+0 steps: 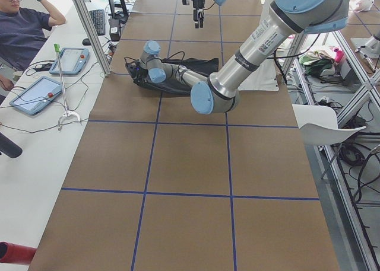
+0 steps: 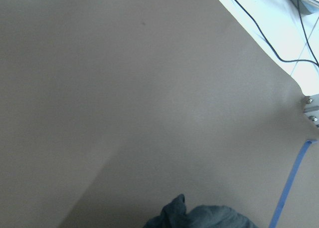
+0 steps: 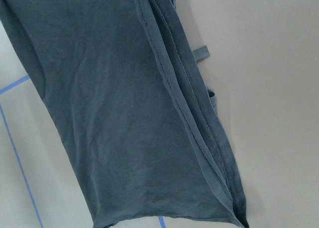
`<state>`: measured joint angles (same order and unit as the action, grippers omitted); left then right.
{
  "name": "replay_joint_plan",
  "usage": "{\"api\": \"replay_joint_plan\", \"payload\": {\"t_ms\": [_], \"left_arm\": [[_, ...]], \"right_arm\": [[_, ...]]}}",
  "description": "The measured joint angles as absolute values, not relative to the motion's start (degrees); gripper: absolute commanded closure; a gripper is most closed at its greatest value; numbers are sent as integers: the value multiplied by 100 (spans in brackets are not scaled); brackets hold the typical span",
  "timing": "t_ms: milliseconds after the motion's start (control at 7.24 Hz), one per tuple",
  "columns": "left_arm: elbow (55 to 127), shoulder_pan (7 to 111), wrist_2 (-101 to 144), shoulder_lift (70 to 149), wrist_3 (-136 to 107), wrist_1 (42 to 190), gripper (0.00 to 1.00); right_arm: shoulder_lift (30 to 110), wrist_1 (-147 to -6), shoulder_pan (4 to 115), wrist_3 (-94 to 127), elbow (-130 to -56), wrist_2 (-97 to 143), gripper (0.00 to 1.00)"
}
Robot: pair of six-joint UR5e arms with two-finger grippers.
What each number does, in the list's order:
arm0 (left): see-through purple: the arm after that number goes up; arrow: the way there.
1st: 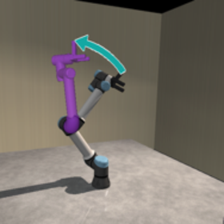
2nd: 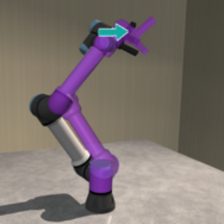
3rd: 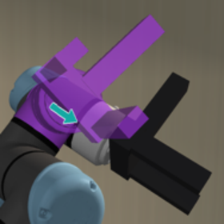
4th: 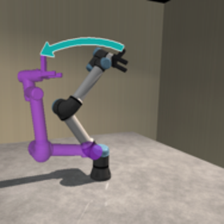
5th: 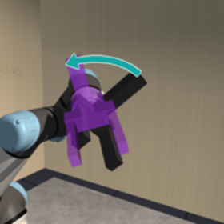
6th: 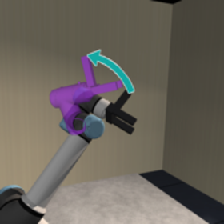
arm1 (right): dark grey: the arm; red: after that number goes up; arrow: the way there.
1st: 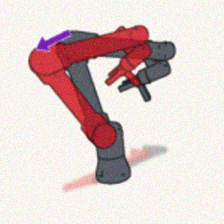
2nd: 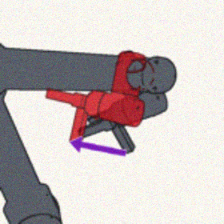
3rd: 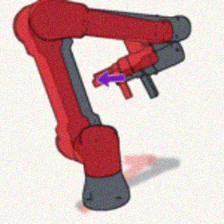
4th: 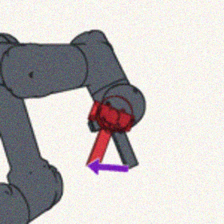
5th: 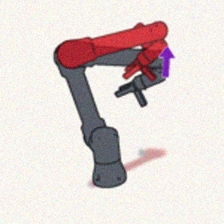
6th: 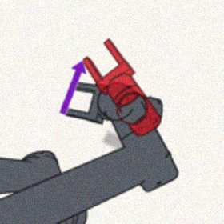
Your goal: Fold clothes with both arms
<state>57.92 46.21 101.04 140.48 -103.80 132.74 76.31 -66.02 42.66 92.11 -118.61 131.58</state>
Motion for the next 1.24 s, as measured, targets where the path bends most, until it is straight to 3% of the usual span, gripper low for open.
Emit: {"api": "replay_joint_plan", "payload": {"t_ms": [138,690,1242], "left_arm": [[5725,4648,10061,14087,-10368,13319,1],[6162,4860,10426,14018,-10071,13168,0],[8498,4879,10763,12637,-9423,11904,0]], "right_arm": [[7637,-6608,4267,9211,-11859,13108,0],[7608,-6850,3872,9158,-11833,12240,0],[6609,-9146,2694,7757,-11791,10383,0]]}}
